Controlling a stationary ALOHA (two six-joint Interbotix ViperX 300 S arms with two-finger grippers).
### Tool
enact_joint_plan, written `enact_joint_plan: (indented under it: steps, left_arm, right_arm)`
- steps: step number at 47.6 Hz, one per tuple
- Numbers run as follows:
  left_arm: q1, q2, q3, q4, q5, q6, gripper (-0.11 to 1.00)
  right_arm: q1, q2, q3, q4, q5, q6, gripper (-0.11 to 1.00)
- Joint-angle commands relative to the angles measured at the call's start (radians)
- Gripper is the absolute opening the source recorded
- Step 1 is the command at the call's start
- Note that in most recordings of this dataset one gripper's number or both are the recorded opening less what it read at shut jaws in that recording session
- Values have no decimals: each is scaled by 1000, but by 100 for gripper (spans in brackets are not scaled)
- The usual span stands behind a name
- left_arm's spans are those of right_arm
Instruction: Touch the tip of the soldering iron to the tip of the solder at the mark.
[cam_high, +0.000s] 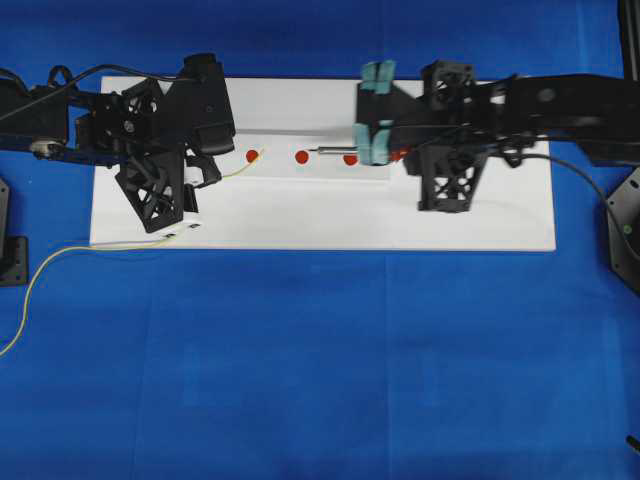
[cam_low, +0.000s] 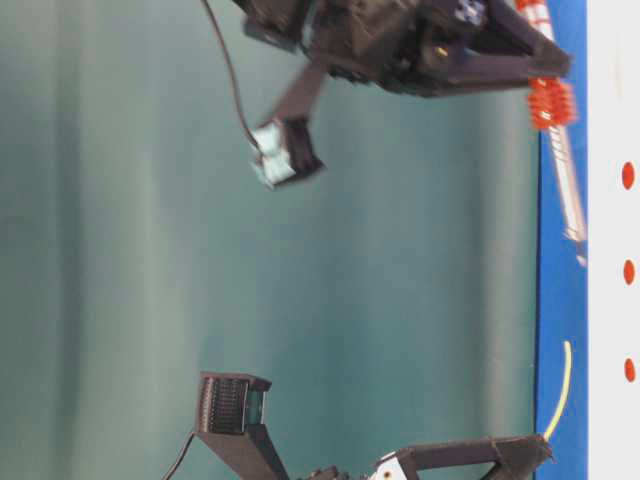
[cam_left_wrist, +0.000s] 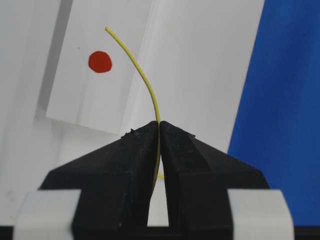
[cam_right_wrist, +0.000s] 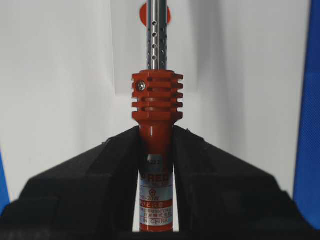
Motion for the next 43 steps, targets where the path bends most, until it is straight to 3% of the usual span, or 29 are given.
enact_joint_plan:
  steps: [1,16,29,43]
  left_arm:
    - [-2,-9,-17,0,-8,-2,2]
    - [-2,-6,-20,2,-11,-2,2]
    - [-2,11,-40,0,-12,-2,2]
    - [-2,104,-152,2,-12,2,2]
  right_arm:
    - [-6,-63,12,-5,14,2,6]
    - [-8,-156,101,-5,75,43,6]
    - [-8,-175,118,-6,67,46,6]
    - [-8,-175,120,-5,63,46,6]
